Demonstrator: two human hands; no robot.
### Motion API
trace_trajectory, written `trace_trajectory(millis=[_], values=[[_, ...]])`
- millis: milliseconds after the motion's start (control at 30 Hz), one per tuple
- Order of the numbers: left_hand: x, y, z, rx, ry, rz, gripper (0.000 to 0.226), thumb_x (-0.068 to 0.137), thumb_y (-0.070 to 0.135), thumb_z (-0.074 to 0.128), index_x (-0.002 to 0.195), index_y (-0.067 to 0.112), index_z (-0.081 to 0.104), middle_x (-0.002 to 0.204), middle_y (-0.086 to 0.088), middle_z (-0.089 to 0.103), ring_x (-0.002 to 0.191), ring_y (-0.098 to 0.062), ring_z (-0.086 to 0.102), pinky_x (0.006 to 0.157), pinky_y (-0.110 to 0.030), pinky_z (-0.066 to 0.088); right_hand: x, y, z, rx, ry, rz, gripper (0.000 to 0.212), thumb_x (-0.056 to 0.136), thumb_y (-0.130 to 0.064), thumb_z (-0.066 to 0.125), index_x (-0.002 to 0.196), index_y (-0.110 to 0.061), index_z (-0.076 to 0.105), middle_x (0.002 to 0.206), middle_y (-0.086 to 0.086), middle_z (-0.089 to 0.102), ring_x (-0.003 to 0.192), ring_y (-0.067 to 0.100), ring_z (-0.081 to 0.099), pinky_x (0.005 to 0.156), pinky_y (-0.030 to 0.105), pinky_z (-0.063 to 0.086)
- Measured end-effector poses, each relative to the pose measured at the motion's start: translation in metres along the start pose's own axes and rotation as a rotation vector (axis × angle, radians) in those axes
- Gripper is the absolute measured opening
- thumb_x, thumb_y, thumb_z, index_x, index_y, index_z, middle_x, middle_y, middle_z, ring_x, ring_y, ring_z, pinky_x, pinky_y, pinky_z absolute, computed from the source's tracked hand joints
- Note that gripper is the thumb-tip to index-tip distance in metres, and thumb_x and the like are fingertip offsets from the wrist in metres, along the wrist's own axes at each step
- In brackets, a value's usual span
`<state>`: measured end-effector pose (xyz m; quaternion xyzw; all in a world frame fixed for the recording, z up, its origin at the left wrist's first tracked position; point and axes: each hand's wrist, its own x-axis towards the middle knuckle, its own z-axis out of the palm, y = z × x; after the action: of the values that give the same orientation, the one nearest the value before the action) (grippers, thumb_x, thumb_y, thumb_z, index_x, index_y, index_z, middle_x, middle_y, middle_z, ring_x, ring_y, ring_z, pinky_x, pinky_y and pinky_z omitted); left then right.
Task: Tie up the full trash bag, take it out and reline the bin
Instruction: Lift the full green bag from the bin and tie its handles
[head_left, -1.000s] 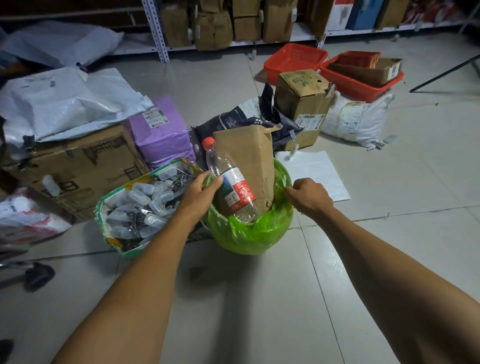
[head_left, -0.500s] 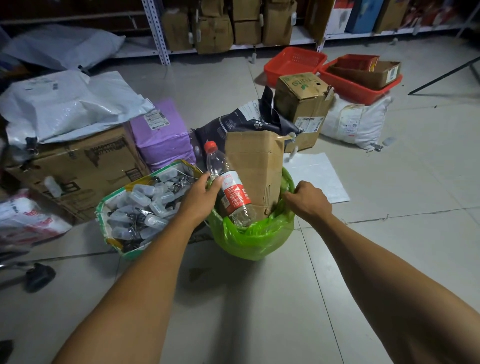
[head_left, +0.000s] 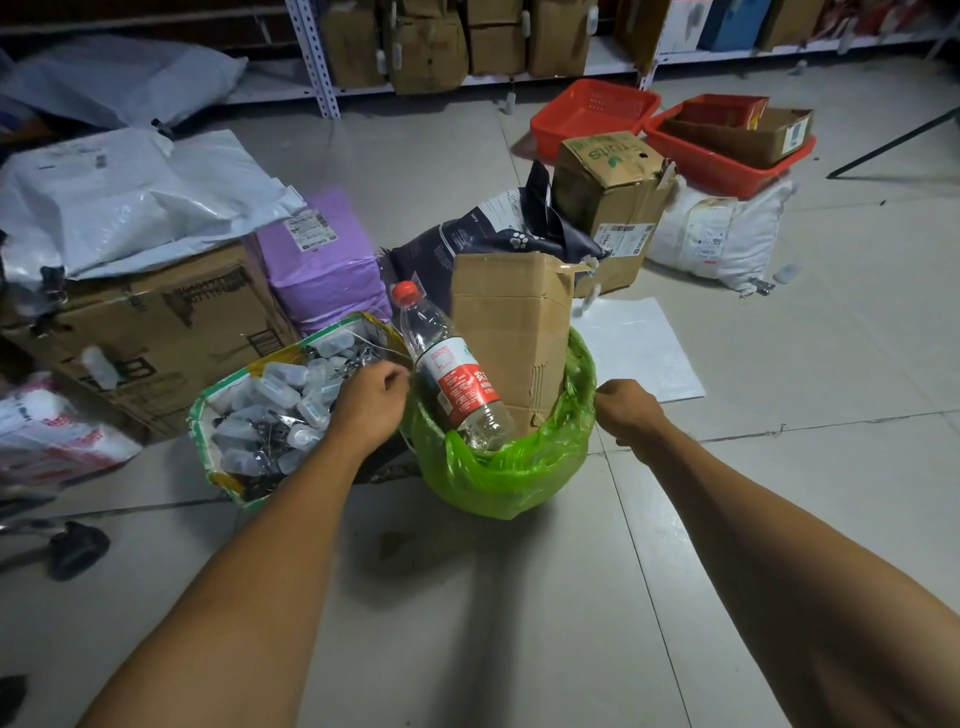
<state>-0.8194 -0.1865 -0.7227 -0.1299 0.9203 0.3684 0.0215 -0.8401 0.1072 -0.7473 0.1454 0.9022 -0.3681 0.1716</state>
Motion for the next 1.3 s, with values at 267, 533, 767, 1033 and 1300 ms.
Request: trace_trajectory(millis=[267, 533, 767, 1033, 1300], values=[[0.006, -0.025, 0.024, -0.202, -0.282, -0.340, 0.023, 0.091, 0.025, 0.050, 0.106, 0.017, 0.065, 0.103, -0.010, 0.069, 0.097, -0.030, 0.063, 0.087, -0.044, 0.054, 0.010, 0.010, 0.009, 0.443, -0.255, 0.165, 0.028, 0.087, -0.027, 0.055, 0.106, -0.010, 0.065, 0.105, 0.014, 0.071, 0.098, 0.030, 0.065, 0.086, 0.040, 0.052], [0.013, -0.016, 0.027, -0.505, -0.261, -0.459, 0.021, 0.086, -0.006, 0.054, 0.102, 0.000, 0.067, 0.093, -0.021, 0.074, 0.079, -0.031, 0.072, 0.066, -0.043, 0.061, 0.014, 0.008, 0.005, 0.616, -0.134, 0.180, 0.019, 0.085, 0.002, 0.051, 0.093, 0.008, 0.067, 0.086, 0.020, 0.067, 0.082, 0.029, 0.066, 0.088, 0.043, 0.057], [0.008, -0.004, 0.012, -0.583, -0.113, -0.461, 0.012, 0.093, 0.009, 0.051, 0.091, 0.009, 0.063, 0.086, -0.012, 0.068, 0.081, -0.026, 0.065, 0.084, -0.044, 0.056, 0.002, -0.002, -0.001, 0.602, 0.026, 0.176, 0.008, 0.081, -0.009, 0.058, 0.075, -0.013, 0.054, 0.072, 0.006, 0.049, 0.069, 0.020, 0.046, 0.064, 0.029, 0.039], [0.000, 0.006, -0.002, -0.635, 0.014, -0.318, 0.007, 0.096, 0.022, 0.056, 0.090, 0.024, 0.060, 0.098, -0.011, 0.071, 0.088, -0.027, 0.070, 0.080, -0.044, 0.059, -0.013, -0.005, -0.011, 0.619, 0.005, 0.167, 0.010, 0.089, -0.019, 0.052, 0.093, -0.011, 0.056, 0.092, 0.011, 0.060, 0.083, 0.027, 0.058, 0.079, 0.039, 0.043], [-0.003, 0.018, -0.004, -0.640, 0.073, -0.291, 0.015, 0.097, 0.023, 0.053, 0.108, 0.015, 0.060, 0.103, -0.016, 0.069, 0.089, -0.029, 0.068, 0.083, -0.047, 0.057, -0.017, -0.012, -0.017, 0.752, 0.107, 0.097, 0.010, 0.089, -0.004, 0.057, 0.085, -0.012, 0.054, 0.085, 0.013, 0.058, 0.067, 0.020, 0.058, 0.055, 0.027, 0.051]])
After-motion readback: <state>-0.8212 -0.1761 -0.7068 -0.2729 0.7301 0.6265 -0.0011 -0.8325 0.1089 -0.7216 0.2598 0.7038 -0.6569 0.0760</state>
